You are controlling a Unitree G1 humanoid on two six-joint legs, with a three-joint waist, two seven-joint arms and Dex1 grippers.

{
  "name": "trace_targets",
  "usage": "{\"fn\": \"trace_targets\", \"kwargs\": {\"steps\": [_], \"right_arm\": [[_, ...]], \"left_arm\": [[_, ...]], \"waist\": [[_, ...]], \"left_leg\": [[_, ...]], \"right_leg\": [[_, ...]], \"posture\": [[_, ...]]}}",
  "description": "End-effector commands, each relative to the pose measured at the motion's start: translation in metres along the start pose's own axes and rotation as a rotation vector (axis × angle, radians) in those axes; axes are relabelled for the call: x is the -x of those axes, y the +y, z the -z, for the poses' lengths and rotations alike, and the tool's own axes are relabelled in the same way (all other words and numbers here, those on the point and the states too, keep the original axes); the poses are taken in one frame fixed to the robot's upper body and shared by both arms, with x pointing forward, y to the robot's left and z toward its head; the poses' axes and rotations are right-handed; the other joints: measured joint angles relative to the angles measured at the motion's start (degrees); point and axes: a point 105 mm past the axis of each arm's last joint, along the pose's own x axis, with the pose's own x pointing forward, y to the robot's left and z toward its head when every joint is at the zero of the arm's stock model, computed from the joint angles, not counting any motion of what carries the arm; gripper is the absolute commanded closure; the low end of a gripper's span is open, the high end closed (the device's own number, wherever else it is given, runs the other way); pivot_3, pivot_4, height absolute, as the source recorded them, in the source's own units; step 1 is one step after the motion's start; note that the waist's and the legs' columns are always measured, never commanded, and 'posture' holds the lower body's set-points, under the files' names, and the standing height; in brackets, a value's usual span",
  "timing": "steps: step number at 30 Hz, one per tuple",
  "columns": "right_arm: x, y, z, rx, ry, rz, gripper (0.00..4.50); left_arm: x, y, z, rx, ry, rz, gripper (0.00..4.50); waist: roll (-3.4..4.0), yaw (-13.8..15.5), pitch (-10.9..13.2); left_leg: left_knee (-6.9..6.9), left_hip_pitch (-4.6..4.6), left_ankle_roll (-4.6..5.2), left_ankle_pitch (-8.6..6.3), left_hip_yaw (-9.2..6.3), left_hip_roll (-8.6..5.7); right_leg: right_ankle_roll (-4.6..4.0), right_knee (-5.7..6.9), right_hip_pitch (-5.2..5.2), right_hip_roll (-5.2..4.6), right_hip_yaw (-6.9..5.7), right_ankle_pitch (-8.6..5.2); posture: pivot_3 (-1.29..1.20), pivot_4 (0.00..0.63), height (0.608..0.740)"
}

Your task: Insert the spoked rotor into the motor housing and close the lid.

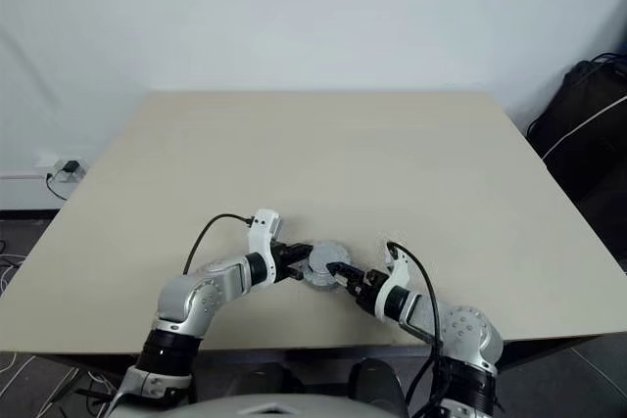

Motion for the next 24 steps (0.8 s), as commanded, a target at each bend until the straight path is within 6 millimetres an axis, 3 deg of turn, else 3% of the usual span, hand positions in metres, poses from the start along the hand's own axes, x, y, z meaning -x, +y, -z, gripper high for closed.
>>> {"fn": "trace_targets", "kwargs": {"steps": [1, 4, 5, 17, 24], "right_arm": [[-0.008, 0.032, -0.011, 0.019, -0.052, -0.149, 2.2], [-0.008, 0.031, -0.01, 0.024, -0.045, -0.138, 3.16], [-0.008, 0.03, -0.009, 0.025, -0.042, -0.135, 3.29], [-0.008, 0.025, -0.004, 0.025, -0.025, -0.105, 3.3], [-0.006, 0.022, -0.009, 0.006, -0.079, -0.099, 3.3]], "left_arm": [[-0.005, -0.014, 0.002, -0.004, 0.011, 0.058, 4.5], [-0.005, -0.015, 0.003, -0.005, 0.012, 0.059, 4.5], [-0.006, -0.015, 0.003, -0.005, 0.012, 0.06, 4.5], [-0.005, -0.015, 0.002, -0.001, 0.002, 0.058, 4.5], [0.008, 0.002, -0.029, 0.062, -0.28, -0.058, 4.5]], "waist": [[0.03, -0.09, 0.01], [0.06, -0.12, 0.01], [0.09, -0.12, -0.01], [0.17, -0.13, -0.02], [0.19, -0.33, 0.07]], "left_leg": [[0.0, 0.0, 0.0, 0.0, 0.01, 0.0], [0.01, 0.03, 0.17, -0.1, 0.0, 0.0], [0.01, 0.03, 0.16, -0.1, 0.0, 0.0], [0.0, 0.05, 0.16, -0.09, 0.0, 0.0], [-0.04, 0.03, 0.16, -0.1, 0.0, 0.01]], "right_leg": [[0.01, 0.0, 0.0, 0.0, 0.01, 0.0], [0.03, 0.0, 0.03, -0.01, 0.01, 0.01], [0.04, -0.01, 0.03, -0.01, 0.02, 0.01], [0.03, 0.0, 0.03, -0.01, 0.02, 0.01], [0.03, -0.02, -0.01, -0.02, 0.05, 0.01]], "posture": [[0.0, 0.0, 0.74], [0.0, 0.0, 0.74], [0.0, 0.0, 0.74], [0.0, 0.0, 0.74], [0.0, 0.0, 0.74]]}}
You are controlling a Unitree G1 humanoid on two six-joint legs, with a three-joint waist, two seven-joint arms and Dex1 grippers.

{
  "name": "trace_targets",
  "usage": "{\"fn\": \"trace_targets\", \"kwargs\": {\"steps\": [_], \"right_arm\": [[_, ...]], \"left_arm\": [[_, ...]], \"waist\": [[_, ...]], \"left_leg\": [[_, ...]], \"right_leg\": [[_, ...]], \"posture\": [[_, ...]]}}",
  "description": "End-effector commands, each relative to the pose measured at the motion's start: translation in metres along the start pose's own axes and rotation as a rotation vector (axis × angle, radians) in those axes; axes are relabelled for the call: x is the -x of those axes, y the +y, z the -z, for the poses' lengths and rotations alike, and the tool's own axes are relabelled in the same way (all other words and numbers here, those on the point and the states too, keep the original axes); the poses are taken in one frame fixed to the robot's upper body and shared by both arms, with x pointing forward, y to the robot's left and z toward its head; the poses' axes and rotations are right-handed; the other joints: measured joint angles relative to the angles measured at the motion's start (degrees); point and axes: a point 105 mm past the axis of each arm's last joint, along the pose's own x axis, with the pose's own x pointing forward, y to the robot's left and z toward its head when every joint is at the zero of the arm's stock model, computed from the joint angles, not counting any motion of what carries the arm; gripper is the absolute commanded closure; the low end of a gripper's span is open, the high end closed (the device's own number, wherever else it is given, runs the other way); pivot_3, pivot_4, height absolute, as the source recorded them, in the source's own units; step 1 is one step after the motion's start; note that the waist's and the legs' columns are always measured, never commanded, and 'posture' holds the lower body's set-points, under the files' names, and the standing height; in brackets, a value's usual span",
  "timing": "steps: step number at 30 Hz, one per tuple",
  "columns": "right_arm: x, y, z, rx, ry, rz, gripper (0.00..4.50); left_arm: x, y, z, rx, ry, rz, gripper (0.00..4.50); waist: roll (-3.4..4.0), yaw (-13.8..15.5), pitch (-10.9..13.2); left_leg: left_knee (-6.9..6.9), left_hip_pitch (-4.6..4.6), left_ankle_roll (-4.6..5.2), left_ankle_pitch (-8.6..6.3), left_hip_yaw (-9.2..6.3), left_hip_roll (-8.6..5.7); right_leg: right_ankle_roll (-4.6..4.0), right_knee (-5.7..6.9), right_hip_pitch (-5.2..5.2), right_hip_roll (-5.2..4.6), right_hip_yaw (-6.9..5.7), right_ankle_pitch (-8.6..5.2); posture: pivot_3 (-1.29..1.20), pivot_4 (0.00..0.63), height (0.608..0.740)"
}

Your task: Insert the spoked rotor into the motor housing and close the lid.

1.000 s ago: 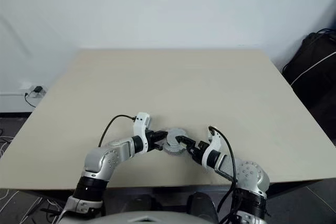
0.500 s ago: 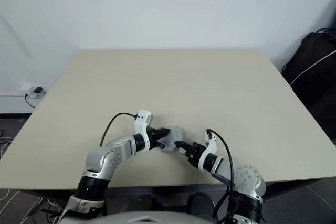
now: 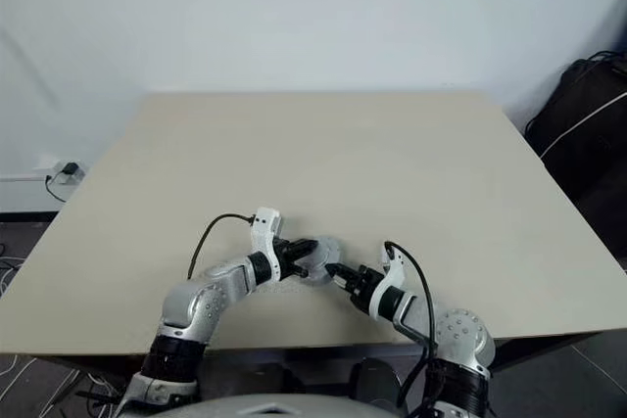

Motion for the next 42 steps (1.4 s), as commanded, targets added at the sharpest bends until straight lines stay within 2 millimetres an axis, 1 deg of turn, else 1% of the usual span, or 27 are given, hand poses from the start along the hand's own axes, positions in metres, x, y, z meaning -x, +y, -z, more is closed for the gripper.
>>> {"fn": "trace_targets", "kwargs": {"steps": [1, 4, 7, 8, 10, 11, 13, 16, 19, 22, 23, 25, 30, 32, 38, 42], "right_arm": [[-0.003, 0.013, -0.006, 0.019, -0.042, -0.054, 3.3], [-0.003, 0.013, -0.006, 0.01, -0.052, -0.059, 3.3], [-0.003, 0.013, -0.006, 0.003, -0.055, -0.066, 3.3], [-0.003, 0.014, -0.005, 0.001, -0.056, -0.07, 3.3], [-0.004, 0.018, -0.006, -0.01, -0.064, -0.106, 3.3], [-0.003, 0.021, -0.006, -0.015, -0.068, -0.126, 3.3], [-0.003, 0.03, -0.007, -0.02, -0.071, -0.185, 3.3], [-0.001, 0.039, -0.008, -0.023, -0.076, -0.232, 3.3], [0.0, 0.049, -0.013, -0.032, -0.099, -0.289, 3.3], [0.0, 0.057, -0.018, -0.031, -0.117, -0.329, 3.3], [0.0, 0.062, -0.02, -0.028, -0.123, -0.351, 3.3], [-0.001, 0.072, -0.023, -0.018, -0.125, -0.383, 3.3], [-0.004, 0.085, -0.024, 0.003, -0.109, -0.411, 3.3], [-0.005, 0.088, -0.021, 0.011, -0.086, -0.415, 3.3], [-0.009, 0.091, -0.007, 0.043, -0.001, -0.387, 3.3], [-0.008, 0.092, -0.001, 0.045, 0.029, -0.382, 3.3]], "left_arm": [[0.01, 0.011, -0.028, 0.058, -0.188, -0.074, 4.5], [0.025, 0.022, -0.034, 0.161, -0.282, -0.119, 4.5], [0.04, 0.033, -0.034, 0.231, -0.342, -0.157, 4.5], [0.045, 0.036, -0.033, 0.27, -0.36, -0.158, 4.5], [0.059, 0.035, -0.024, 0.428, -0.392, -0.088, 4.5], [0.064, 0.032, -0.02, 0.472, -0.398, -0.053, 4.33], [0.073, 0.027, -0.01, 0.563, -0.403, -0.019, 3.95], [0.081, 0.022, -0.002, 0.659, -0.419, 0.01, 2.96], [0.087, 0.021, 0.002, 0.773, -0.473, 0.029, 1.97], [0.09, 0.017, 0.006, 0.84, -0.495, 0.045, 1.02], [0.09, 0.016, 0.005, 0.869, -0.51, 0.06, 0.63], [0.089, 0.012, 0.005, 0.91, -0.527, 0.087, 0.03], [0.084, 0.001, 0.004, 0.95, -0.531, 0.144, 0.0], [0.081, -0.006, 0.001, 0.967, -0.541, 0.193, 0.0], [0.079, -0.027, -0.015, 0.971, -0.6, 0.354, 0.0], [0.075, -0.033, -0.015, 0.987, -0.59, 0.402, 0.0]], "waist": [[-0.01, -0.03, 0.08], [0.07, -0.11, 0.17], [0.06, -0.11, 0.27], [0.02, -0.11, 0.34], [0.01, -0.16, 0.44], [0.0, -0.24, 0.48], [-0.03, -0.29, 0.73], [-0.05, -0.04, 1.02], [-0.01, -0.04, 1.07], [0.03, -0.13, 1.09], [0.03, -0.14, 1.09], [0.04, -0.22, 1.09], [0.03, -0.06, 1.09], [0.03, -0.08, 1.09], [0.05, -0.22, 1.08], [0.04, -0.13, 1.08]], "left_leg": [[-0.01, -0.01, 0.0, 0.0, 0.0, 0.0], [-0.03, -0.02, 0.02, -0.01, 0.0, 0.02], [-0.08, -0.03, 0.04, -0.02, -0.01, 0.01], [-0.09, -0.03, 0.06, -0.03, -0.01, 0.02], [-0.09, -0.06, 0.07, -0.04, -0.01, 0.01], [-0.09, -0.06, 0.09, -0.05, 0.0, 0.02], [-0.1, -0.08, 0.13, -0.08, 0.0, 0.01], [-0.09, -0.19, 0.15, -0.09, -0.02, 0.0], [-0.09, -0.27, 0.17, -0.1, -0.04, -0.01], [-0.1, -0.33, 0.21, -0.13, -0.04, -0.01], [-0.09, -0.36, 0.21, -0.13, -0.04, -0.02], [-0.1, -0.45, 0.09, -0.06, -0.04, -0.01], [-0.1, -0.66, 0.15, -0.1, -0.02, -0.09], [-0.09, -0.66, 0.15, -0.1, -0.02, -0.09], [-0.09, -0.65, 0.14, -0.09, 0.0, -0.08], [-0.09, -0.66, 0.14, -0.09, 0.01, -0.08]], "right_leg": [[0.0, 0.0, -0.01, 0.0, 0.0, 0.0], [-0.02, -0.01, -0.04, 0.0, -0.02, -0.01], [-0.03, -0.02, -0.05, 0.01, -0.05, -0.03], [-0.04, -0.04, -0.06, 0.01, -0.06, -0.03], [-0.04, -0.07, -0.06, 0.01, -0.08, -0.04], [-0.04, -0.09, -0.06, 0.01, -0.08, -0.04], [-0.03, -0.13, -0.07, 0.01, -0.08, -0.04], [0.02, -0.24, -0.1, 0.01, -0.09, -0.01], [0.12, -0.42, -0.1, 0.02, -0.09, 0.05], [0.21, -0.57, -0.09, 0.03, -0.09, 0.1], [0.24, -0.62, -0.1, 0.05, -0.09, 0.12], [0.28, -0.72, -0.13, 0.07, -0.1, 0.16], [0.35, -0.83, -0.24, 0.07, -0.08, 0.23], [0.36, -0.84, -0.23, 0.07, -0.08, 0.23], [0.36, -0.83, -0.23, 0.1, -0.08, 0.23], [0.37, -0.83, -0.15, 0.12, -0.07, 0.24]], "posture": [[0.0, 0.0, 0.74], [0.0, 0.0, 0.74], [0.0, 0.0, 0.74], [0.0, 0.0, 0.74], [0.0, 0.0, 0.74], [0.0, 0.0, 0.74], [0.0, 0.0, 0.74], [0.0, 0.0, 0.74], [0.0, 0.0, 0.74], [0.0, 0.0, 0.74], [0.0, 0.0, 0.74], [0.0, 0.0, 0.74], [0.0, 0.0, 0.74], [0.0, 0.0, 0.74], [0.0, 0.0, 0.74], [0.0, 0.0, 0.74]]}}
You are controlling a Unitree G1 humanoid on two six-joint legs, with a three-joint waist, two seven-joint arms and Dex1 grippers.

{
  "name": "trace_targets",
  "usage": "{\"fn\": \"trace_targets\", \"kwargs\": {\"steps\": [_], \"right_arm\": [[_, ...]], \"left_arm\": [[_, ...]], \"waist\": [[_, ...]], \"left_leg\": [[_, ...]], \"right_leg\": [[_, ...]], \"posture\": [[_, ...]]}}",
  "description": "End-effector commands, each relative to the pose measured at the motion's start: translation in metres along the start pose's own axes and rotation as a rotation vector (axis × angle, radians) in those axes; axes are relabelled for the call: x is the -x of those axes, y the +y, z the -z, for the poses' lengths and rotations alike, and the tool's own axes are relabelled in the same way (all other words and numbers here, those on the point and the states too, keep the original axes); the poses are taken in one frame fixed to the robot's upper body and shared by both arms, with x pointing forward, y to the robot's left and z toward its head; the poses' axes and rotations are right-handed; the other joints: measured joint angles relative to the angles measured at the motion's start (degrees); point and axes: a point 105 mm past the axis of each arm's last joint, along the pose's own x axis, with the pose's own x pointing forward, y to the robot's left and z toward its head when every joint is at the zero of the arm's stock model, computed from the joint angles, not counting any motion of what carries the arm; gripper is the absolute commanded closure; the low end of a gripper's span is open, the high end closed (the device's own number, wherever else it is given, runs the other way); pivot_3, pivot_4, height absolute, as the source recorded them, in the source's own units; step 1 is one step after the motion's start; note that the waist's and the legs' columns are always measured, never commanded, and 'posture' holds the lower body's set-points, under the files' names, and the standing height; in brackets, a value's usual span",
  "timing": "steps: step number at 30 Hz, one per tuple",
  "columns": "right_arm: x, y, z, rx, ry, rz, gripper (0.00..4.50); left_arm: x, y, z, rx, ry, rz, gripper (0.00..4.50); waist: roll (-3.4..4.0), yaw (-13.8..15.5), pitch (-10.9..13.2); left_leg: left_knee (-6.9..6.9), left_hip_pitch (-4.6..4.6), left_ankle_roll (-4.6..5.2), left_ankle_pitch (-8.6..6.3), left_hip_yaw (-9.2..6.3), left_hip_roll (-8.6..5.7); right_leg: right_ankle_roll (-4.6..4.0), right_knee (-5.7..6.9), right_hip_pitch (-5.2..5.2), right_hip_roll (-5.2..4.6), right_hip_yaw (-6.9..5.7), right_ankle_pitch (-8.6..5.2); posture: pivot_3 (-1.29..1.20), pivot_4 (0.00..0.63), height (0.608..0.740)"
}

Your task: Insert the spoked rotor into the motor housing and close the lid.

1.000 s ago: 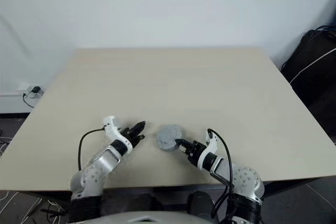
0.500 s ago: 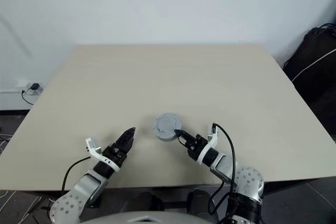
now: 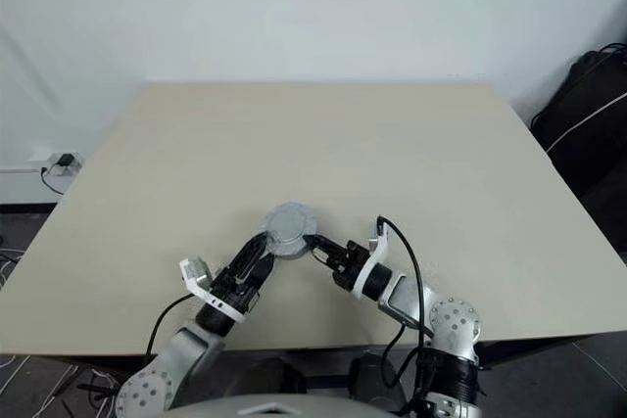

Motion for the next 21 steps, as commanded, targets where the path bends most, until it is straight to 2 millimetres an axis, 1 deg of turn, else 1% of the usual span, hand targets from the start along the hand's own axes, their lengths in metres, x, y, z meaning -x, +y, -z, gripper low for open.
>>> {"fn": "trace_targets", "kwargs": {"steps": [1, 7, 12, 13, 14, 16, 17, 18, 19, 20, 21], "right_arm": [[0.0, 0.026, 0.001, 0.041, 0.019, -0.105, 3.3], [0.006, 0.03, 0.006, 0.046, 0.057, -0.107, 3.3], [0.009, 0.031, 0.006, 0.046, 0.062, -0.097, 3.3], [0.009, 0.031, 0.007, 0.045, 0.062, -0.096, 3.3], [0.009, 0.031, 0.007, 0.045, 0.063, -0.096, 3.3], [0.009, 0.032, 0.008, 0.044, 0.065, -0.095, 3.3], [0.008, 0.032, 0.008, 0.045, 0.066, -0.094, 3.3], [0.008, 0.032, 0.008, 0.048, 0.066, -0.091, 3.3], [0.008, 0.031, 0.008, 0.054, 0.068, -0.087, 3.3], [0.008, 0.031, 0.008, 0.063, 0.07, -0.082, 3.3], [0.007, 0.031, 0.008, 0.077, 0.074, -0.073, 3.3]], "left_arm": [[-0.017, -0.02, 0.013, 0.101, -0.023, 0.13, 0.0], [-0.02, -0.014, 0.018, 0.114, 0.011, 0.114, 0.0], [-0.021, -0.012, 0.018, 0.113, 0.006, 0.108, 0.0], [-0.021, -0.01, 0.017, 0.113, 0.0, 0.103, 0.37], [-0.021, -0.009, 0.016, 0.113, -0.004, 0.1, 0.57], [-0.02, -0.008, 0.016, 0.115, -0.003, 0.1, 1.28], [-0.02, -0.009, 0.017, 0.115, 0.001, 0.102, 1.57], [-0.02, -0.009, 0.017, 0.114, 0.003, 0.104, 1.98], [-0.02, -0.009, 0.017, 0.114, 0.004, 0.104, 2.25], [-0.02, -0.009, 0.017, 0.115, 0.004, 0.104, 2.4], [-0.02, -0.009, 0.017, 0.115, 0.005, 0.105, 2.4]], "waist": [[0.0, 0.05, 0.0], [-0.01, 0.03, 0.0], [-0.01, 0.05, -0.01], [-0.01, 0.05, -0.01], [-0.01, 0.06, -0.02], [-0.02, 0.07, -0.02], [-0.02, 0.07, -0.02], [-0.03, 0.08, -0.02], [-0.03, 0.1, -0.02], [-0.02, 0.11, -0.03], [-0.03, 0.12, -0.03]], "left_leg": [[0.01, 0.0, 0.0, 0.0, 0.0, 0.0], [0.09, 0.0, 0.01, 0.0, 0.02, 0.0], [0.11, 0.02, 0.01, 0.0, 0.01, 0.01], [0.11, 0.01, 0.01, 0.0, 0.01, 0.01], [0.12, 0.01, 0.02, 0.0, 0.02, 0.01], [0.13, 0.01, 0.02, 0.0, 0.02, 0.01], [0.14, 0.01, 0.02, 0.0, 0.03, 0.01], [0.15, 0.0, 0.03, 0.0, 0.03, 0.01], [0.16, 0.0, 0.03, 0.0, 0.03, 0.01], [0.18, -0.02, 0.04, 0.0, 0.03, 0.01], [0.19, 0.01, 0.05, -0.01, 0.03, 0.01]], "right_leg": [[0.01, 0.0, 0.0, 0.0, 0.0, 0.01], [0.07, 0.0, 0.06, 0.04, 0.03, 0.04], [0.07, 0.01, 0.1, 0.07, 0.04, 0.04], [0.07, 0.01, 0.11, 0.07, 0.04, 0.04], [0.08, 0.01, 0.11, 0.08, 0.04, 0.05], [0.1, 0.02, 0.14, 0.09, 0.06, 0.06], [0.11, 0.02, 0.15, 0.1, 0.06, 0.07], [0.12, 0.02, 0.15, 0.1, 0.06, 0.07], [0.13, 0.02, 0.16, 0.1, 0.07, 0.08], [0.14, 0.03, 0.15, 0.1, 0.06, 0.09], [0.16, 0.02, 0.15, 0.1, 0.07, 0.09]], "posture": [[0.0, 0.0, 0.74], [0.0, 0.0, 0.74], [0.0, 0.0, 0.74], [0.0, 0.0, 0.74], [0.0, 0.0, 0.74], [0.0, 0.0, 0.74], [0.0, 0.0, 0.74], [0.0, 0.0, 0.74], [0.0, 0.0, 0.74], [0.0, 0.0, 0.74], [0.0, 0.0, 0.74]]}}
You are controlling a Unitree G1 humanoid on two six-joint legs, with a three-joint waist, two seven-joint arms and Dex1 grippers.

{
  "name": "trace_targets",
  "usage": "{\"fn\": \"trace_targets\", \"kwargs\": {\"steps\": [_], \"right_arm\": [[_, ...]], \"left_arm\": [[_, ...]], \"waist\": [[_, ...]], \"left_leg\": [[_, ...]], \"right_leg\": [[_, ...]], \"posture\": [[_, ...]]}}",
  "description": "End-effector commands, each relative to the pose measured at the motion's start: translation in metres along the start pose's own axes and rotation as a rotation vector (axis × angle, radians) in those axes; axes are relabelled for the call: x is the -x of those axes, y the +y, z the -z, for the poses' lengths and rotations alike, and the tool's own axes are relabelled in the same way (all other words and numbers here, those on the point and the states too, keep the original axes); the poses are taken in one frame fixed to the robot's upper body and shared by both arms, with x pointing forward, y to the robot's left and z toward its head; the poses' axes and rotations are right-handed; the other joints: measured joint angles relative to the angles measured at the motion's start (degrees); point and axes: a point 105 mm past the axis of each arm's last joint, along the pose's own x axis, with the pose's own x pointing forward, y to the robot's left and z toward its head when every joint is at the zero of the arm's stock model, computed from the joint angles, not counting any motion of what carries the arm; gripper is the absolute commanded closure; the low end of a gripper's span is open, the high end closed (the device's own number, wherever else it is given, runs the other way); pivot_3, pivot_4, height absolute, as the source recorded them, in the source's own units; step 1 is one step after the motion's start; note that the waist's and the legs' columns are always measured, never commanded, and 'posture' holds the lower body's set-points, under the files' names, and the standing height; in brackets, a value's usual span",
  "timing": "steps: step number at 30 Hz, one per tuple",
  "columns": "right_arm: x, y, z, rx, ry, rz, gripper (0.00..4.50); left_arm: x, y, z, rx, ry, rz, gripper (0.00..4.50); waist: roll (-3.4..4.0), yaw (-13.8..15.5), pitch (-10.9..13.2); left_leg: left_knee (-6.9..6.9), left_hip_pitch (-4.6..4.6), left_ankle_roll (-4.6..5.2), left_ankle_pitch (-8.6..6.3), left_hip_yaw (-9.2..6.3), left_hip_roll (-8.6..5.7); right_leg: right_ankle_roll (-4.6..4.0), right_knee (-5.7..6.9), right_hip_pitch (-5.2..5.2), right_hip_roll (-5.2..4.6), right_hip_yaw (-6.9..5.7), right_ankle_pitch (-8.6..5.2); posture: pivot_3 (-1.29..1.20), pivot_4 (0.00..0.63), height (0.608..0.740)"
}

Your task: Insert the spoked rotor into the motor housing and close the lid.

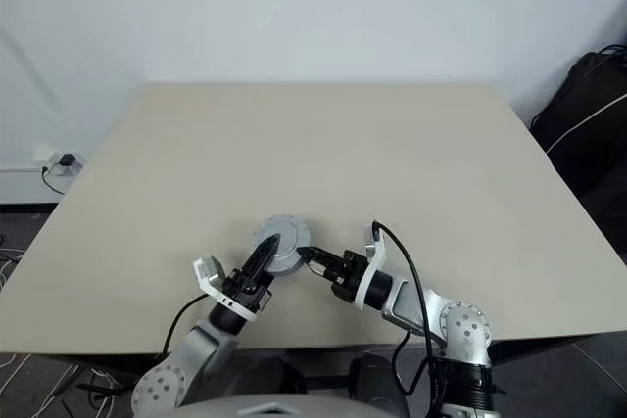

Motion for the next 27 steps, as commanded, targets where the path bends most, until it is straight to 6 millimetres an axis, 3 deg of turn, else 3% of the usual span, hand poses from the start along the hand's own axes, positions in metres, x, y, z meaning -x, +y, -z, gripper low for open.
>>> {"fn": "trace_targets", "kwargs": {"steps": [1, 6, 9, 16, 21, 27], "right_arm": [[-0.003, 0.021, -0.004, 0.103, -0.007, -0.054, 3.3], [-0.005, 0.013, -0.013, 0.243, -0.053, 0.048, 3.3], [-0.006, 0.011, -0.02, 0.36, -0.084, 0.106, 2.27], [-0.001, 0.006, -0.035, 0.877, -0.152, 0.27, 0.01], [0.006, -0.009, -0.031, 1.252, -0.135, 0.382, 0.0], [0.017, -0.016, -0.036, 1.395, -0.232, 0.47, 0.0]], "left_arm": [[-0.013, -0.013, 0.008, 0.034, -0.004, 0.077, 2.4], [-0.013, -0.013, 0.007, 0.02, -0.004, 0.065, 2.4], [-0.013, -0.012, 0.001, -0.002, -0.023, 0.048, 2.4], [-0.019, -0.008, -0.032, -0.109, -0.126, -0.032, 2.4], [-0.026, -0.002, -0.059, -0.175, -0.193, -0.11, 2.4], [-0.038, 0.007, -0.088, -0.198, -0.267, -0.198, 2.4]], "waist": [[0.0, 0.01, 0.0], [-0.02, 0.02, -0.02], [0.04, 0.15, -0.09], [-0.06, 0.47, -0.15], [-0.34, 0.53, -0.31], [-0.73, 0.46, -0.54]], "left_leg": [[0.01, -0.01, 0.0, 0.0, 0.0, 0.0], [0.06, 0.01, 0.03, -0.01, 0.02, 0.0], [0.08, 0.02, 0.02, -0.01, 0.02, -0.01], [0.14, 0.0, 0.0, 0.01, 0.07, -0.02], [0.15, -0.01, -0.03, 0.03, 0.11, -0.04], [0.15, 0.05, -0.16, 0.11, 0.19, -0.02]], "right_leg": [[0.03, 0.0, 0.0, 0.0, 0.0, 0.02], [0.07, -0.01, -0.02, 0.0, 0.02, 0.04], [0.08, 0.0, -0.02, 0.0, 0.02, 0.05], [0.15, 0.02, 0.05, 0.04, 0.05, 0.09], [0.15, 0.03, 0.11, 0.08, 0.08, 0.09], [0.22, 0.04, 0.2, 0.21, 0.15, 0.13]], "posture": [[0.0, 0.0, 0.74], [0.0, 0.0, 0.74], [0.0, 0.0, 0.74], [0.0, 0.0, 0.74], [0.0, 0.0, 0.74], [0.0, 0.0, 0.74]]}}
